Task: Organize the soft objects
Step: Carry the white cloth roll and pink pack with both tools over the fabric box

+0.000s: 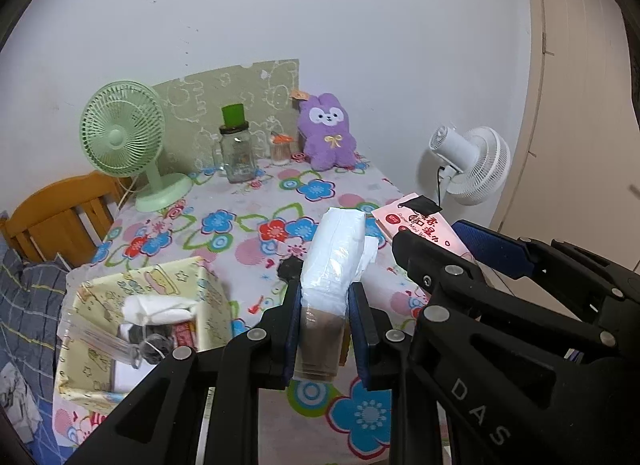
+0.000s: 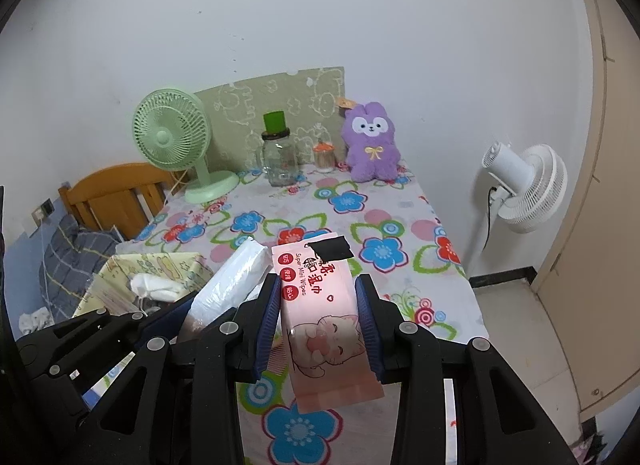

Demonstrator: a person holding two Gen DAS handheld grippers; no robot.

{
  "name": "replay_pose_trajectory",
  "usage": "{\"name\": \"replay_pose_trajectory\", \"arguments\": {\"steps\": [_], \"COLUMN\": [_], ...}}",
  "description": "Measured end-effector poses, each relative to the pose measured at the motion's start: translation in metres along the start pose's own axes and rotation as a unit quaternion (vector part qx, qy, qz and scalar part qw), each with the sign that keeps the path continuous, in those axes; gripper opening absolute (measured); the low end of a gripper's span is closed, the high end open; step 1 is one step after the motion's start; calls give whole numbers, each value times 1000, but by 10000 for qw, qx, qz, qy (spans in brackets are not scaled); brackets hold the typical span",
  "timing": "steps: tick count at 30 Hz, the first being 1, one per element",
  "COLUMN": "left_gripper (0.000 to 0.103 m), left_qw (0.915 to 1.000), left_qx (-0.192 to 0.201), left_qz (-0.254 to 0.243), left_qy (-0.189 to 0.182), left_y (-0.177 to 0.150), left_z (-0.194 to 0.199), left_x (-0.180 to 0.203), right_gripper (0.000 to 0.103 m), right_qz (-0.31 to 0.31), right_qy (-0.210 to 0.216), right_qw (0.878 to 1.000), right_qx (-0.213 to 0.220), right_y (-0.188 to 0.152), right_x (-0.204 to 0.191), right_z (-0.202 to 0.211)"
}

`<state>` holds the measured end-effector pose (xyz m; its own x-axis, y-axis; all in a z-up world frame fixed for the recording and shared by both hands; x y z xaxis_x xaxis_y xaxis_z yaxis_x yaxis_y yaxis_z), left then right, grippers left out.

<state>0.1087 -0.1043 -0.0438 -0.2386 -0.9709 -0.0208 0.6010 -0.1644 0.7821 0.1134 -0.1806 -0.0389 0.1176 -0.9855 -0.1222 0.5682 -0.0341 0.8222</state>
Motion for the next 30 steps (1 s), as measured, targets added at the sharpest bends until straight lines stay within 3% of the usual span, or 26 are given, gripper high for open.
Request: {"name": "replay_pose_trajectory", "arguments": {"steps": [30], "left_gripper": [22], "left_qw": [9980], "left_qx": [34], "left_qz": [418], "left_qy": [469], "left_y": [6], "left_z": [-8], "left_x": [-107], "right_gripper": [41], "right_qz": [323], "right_qy": [493], "right_qw": [9982], "right_qx": [-124], "right_y": [23], "right_x": [-100], "right_z": [-44]}}
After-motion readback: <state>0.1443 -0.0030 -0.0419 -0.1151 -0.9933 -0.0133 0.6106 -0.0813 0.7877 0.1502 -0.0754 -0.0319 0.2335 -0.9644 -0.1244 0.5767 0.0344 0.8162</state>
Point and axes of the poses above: each gripper's, at about its wrist camera, not at the fingertips, and z roughly against the way its jaws point, x to its right, y to its top, the point moved 9 cm from there along -z, roughly the way its jaws point, and after that the axes turned 1 degree about -z, right-handed, at the moved point
